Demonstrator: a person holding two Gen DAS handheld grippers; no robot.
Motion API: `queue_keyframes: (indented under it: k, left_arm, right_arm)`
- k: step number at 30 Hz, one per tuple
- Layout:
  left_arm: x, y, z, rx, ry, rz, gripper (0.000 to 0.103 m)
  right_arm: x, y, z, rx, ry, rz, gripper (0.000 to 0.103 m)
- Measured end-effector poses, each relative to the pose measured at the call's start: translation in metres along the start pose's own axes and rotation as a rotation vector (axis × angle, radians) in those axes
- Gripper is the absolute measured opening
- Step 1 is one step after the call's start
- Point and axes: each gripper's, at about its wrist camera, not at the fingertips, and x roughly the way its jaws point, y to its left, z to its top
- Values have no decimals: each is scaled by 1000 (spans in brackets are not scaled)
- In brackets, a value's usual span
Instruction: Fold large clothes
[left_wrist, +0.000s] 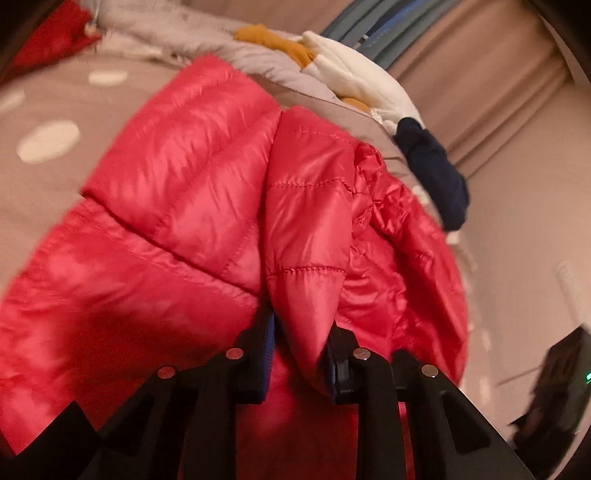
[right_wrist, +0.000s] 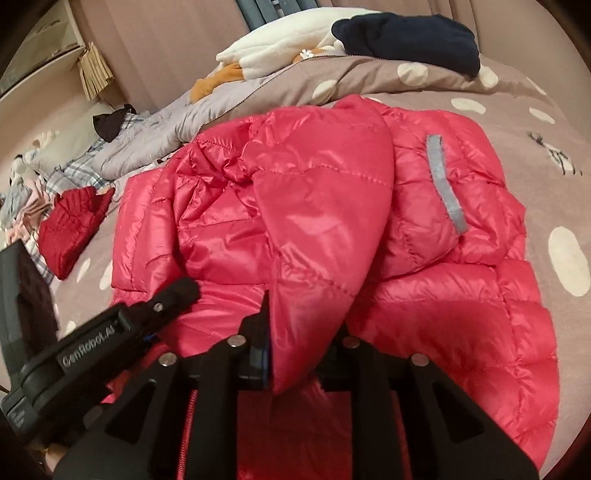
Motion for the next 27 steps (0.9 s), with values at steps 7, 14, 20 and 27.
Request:
queue_keyframes:
  k: [7,14,20,27]
  left_arm:
    - [-5,4,-10,95,-63,146,57]
    - [7,16,-16,122,-81,121,62]
    - [14,11,-20,152,-72,158,64]
    - [11,11,-19,142,-73,137,67]
  right_arm:
    - [-2,13,-4,-132,-68,-142,39]
    - [27,-19,-3,13,-17,-82,45]
    - [38,-2,-11,-80,-51,-174,49]
    - [38,-10,-8,-48,-58,-130,51]
